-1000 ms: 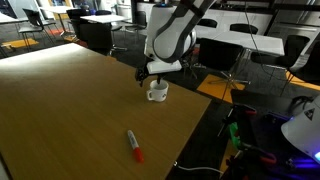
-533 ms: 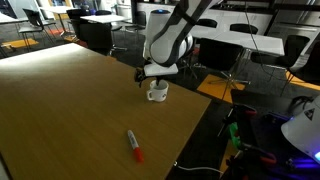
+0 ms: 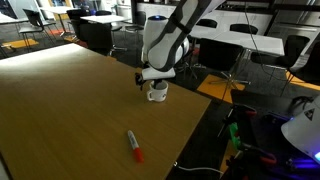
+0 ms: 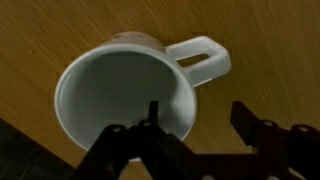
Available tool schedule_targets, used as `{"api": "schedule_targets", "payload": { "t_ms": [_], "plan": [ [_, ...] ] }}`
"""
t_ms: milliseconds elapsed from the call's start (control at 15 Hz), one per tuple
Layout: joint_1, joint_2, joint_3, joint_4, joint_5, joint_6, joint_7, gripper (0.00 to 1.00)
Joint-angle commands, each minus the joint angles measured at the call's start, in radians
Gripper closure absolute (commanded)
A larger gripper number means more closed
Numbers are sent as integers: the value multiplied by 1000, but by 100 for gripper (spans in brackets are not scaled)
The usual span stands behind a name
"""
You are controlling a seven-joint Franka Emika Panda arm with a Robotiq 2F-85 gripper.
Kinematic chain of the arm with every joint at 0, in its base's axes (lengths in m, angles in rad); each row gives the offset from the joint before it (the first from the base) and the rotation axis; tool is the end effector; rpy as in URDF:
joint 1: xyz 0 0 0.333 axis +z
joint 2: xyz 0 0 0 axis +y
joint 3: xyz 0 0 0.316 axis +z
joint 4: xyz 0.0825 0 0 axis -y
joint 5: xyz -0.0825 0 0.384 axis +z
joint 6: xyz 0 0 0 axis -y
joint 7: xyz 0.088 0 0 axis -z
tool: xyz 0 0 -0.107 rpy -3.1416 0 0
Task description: Slide the mug to the left
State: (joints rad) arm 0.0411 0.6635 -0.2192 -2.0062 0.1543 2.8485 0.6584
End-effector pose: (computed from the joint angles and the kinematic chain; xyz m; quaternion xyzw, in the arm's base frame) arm 0.6051 -0.1145 0.1467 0.8907 -0.4421 0.1057 0.0104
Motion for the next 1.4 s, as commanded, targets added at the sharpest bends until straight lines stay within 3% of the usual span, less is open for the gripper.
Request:
{"api": "schedule_targets", "payload": {
  "t_ms": [0,200,333,467,867,1333],
  "plan": [
    [20,20,-16,32,21,-13,21,51],
    [19,24,-15,38,22,-15,19,59],
    [21,27,-17,41,21,-17,20,85],
    [22,28,-17,45,19,-19,18,100],
    [29,11,-9,61,1,-61,-11,97],
    [91,18,-30,151,-75,-172,-4,97]
  ]
}}
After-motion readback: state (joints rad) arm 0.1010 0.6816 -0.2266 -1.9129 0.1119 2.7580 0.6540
